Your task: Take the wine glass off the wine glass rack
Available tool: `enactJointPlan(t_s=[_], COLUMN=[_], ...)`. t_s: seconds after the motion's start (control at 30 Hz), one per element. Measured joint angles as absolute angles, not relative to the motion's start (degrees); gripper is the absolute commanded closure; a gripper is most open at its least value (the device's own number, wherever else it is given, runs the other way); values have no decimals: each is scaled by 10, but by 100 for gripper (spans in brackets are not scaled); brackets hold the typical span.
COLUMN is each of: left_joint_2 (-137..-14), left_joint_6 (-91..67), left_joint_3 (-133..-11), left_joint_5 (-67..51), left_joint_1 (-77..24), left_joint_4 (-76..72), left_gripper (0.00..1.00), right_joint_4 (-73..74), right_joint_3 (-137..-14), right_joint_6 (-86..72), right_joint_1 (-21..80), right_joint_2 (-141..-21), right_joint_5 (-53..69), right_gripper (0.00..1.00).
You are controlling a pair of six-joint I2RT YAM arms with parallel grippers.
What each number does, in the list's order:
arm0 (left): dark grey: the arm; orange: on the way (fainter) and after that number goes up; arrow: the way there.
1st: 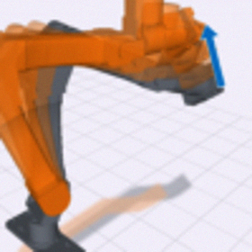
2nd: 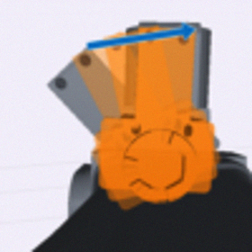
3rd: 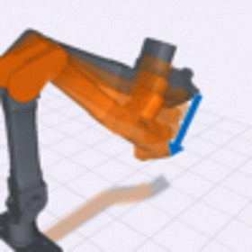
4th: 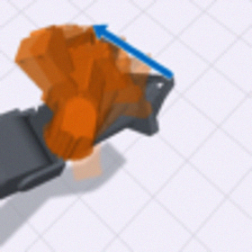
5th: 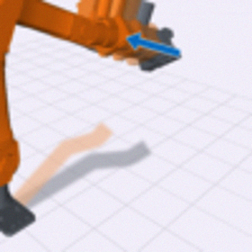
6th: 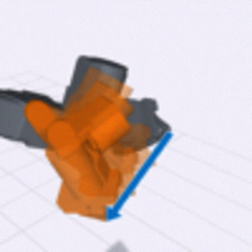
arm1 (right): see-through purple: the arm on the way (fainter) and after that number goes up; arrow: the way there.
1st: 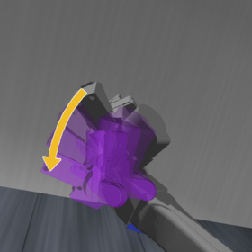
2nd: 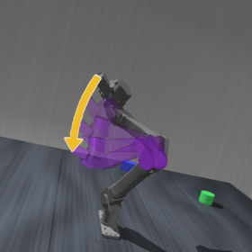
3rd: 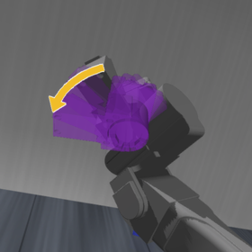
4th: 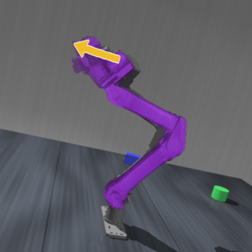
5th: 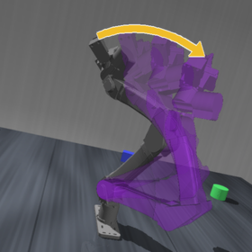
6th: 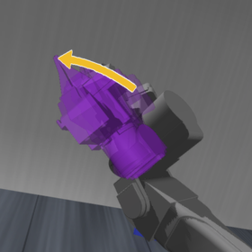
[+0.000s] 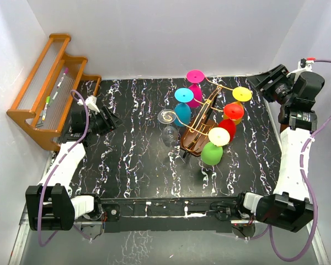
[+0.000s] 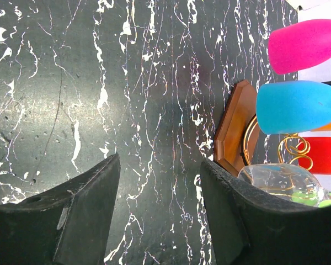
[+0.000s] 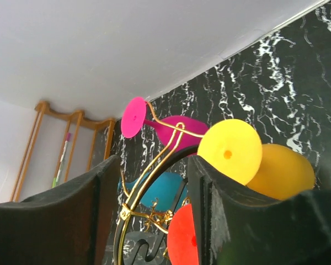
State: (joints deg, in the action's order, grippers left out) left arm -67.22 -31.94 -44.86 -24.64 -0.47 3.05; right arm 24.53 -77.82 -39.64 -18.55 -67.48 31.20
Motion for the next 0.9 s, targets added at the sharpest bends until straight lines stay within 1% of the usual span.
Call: enactJointPlan(t_s=[0.07,0.13,0.27,0.37,0.57,0.77,0.9], left_joint_2=[-672,-672,-672,-673,-693,-726,-760], left_joint_6=[-319,-320,-320,-322,-331,-347,-359], left_joint_3=[-449,-449,-449,-449,-449,-449,-456], left_joint_5=[-246,-246,-247,-249,-252,-266,-276], left_joint_1=[-5,-5,-5,-5,-5,-5,-5], left_joint_4=[31,30,30,29,20,1,-3], left_gripper=[42,43,43,43,43,45,45], right_joint_4=[258,277,325,341,366,375,356], right_joint_3=[-778,-784,-830,-835,-785,-743,-707], right_joint_6=[-395,-391,-387,-393,-414,-422,-424], right_joint_1=[-190,-205,-249,-289,-349,-366,-368], right_joint_2=[-668,-664,-683,-688,-661,-640,-630], right_joint_5=[295,285,269,267,262,269,308], right_gripper=[41,45,48,48,49,49,50])
